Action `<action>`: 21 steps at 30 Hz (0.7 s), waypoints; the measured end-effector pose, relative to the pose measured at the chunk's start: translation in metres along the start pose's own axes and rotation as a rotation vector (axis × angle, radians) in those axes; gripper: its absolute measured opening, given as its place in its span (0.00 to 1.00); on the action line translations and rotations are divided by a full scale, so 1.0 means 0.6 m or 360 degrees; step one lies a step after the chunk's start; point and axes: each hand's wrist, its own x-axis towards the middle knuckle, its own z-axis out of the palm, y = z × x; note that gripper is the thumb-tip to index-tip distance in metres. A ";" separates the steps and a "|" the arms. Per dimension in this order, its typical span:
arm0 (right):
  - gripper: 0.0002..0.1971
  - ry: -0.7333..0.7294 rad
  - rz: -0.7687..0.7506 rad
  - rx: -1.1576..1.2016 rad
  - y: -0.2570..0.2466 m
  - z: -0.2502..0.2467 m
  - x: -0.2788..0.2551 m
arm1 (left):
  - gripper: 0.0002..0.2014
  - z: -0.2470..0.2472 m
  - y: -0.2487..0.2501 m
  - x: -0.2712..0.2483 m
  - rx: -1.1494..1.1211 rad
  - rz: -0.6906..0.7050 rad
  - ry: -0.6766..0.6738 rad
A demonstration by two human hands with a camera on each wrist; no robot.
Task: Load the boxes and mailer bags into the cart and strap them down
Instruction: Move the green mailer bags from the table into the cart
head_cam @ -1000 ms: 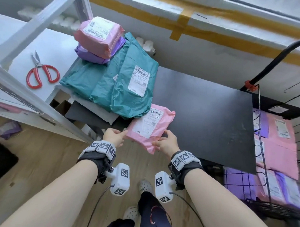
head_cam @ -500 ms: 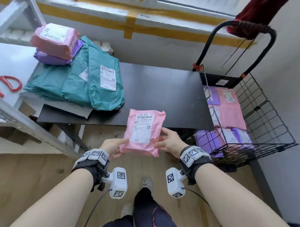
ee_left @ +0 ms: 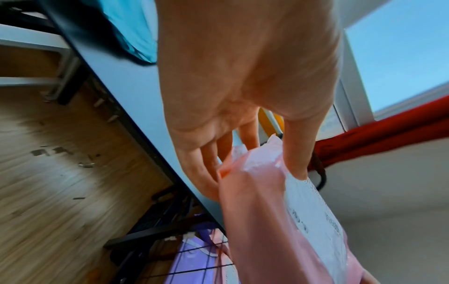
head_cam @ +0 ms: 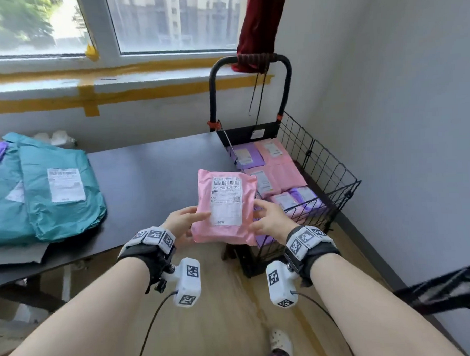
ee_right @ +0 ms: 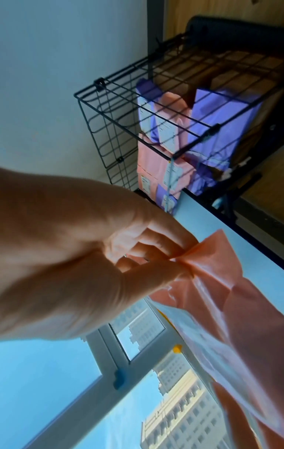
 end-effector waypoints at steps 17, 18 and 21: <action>0.24 -0.0134 0.0026 0.0058 0.035 -0.474 0.229 | 0.17 0.423 0.128 0.251 0.0180 0.0201 0.0265; 0.24 -0.0144 0.0041 0.0068 0.036 -0.489 0.248 | 0.17 0.435 0.130 0.265 0.0182 0.0182 0.0279; 0.25 -0.0149 0.0055 0.0098 0.040 -0.518 0.305 | 0.17 0.458 0.137 0.306 0.0185 0.0119 0.0302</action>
